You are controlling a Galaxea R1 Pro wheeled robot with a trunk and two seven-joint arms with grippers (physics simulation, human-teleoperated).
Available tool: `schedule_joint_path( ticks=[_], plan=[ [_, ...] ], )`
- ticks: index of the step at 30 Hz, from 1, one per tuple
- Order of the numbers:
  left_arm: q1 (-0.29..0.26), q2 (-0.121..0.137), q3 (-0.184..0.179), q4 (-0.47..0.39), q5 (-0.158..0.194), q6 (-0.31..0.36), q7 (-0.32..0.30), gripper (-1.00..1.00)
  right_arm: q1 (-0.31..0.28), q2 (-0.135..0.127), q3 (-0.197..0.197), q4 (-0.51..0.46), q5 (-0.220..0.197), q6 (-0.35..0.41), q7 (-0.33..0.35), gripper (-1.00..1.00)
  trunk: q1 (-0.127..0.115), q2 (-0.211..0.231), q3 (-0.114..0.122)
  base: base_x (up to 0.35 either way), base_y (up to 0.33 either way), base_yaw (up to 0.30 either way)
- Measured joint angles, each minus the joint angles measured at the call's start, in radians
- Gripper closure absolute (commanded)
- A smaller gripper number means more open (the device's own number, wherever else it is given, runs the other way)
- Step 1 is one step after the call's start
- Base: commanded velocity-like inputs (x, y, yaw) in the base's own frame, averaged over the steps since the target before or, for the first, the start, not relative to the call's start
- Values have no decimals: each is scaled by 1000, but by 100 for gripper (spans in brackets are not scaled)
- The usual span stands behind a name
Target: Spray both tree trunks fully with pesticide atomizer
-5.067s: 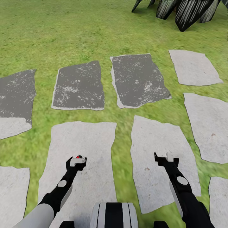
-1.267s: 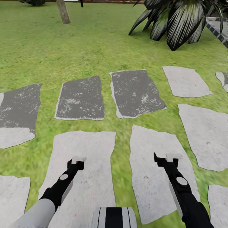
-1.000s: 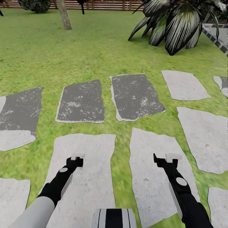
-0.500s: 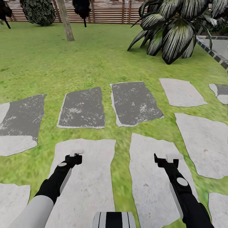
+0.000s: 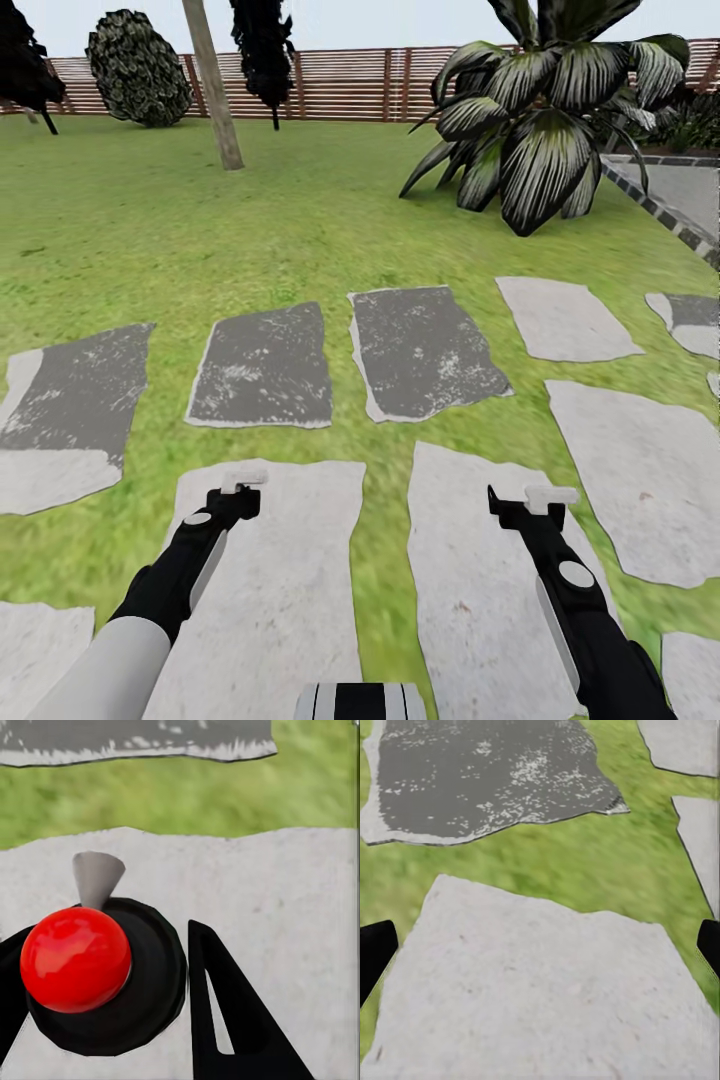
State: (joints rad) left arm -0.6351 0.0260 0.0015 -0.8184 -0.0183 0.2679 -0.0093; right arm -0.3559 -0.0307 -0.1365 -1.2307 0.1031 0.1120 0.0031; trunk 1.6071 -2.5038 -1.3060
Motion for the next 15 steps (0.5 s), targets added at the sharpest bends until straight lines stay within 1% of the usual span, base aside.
schedule_joint_path(
  ticks=[15],
  plan=[
    [0, 0, 2, 0, 0, 2, 0, 100, 0, 3, 1, 5, 1, 0, 0, -100, -7, 3, 81, 0, 0, 0]
  ],
)
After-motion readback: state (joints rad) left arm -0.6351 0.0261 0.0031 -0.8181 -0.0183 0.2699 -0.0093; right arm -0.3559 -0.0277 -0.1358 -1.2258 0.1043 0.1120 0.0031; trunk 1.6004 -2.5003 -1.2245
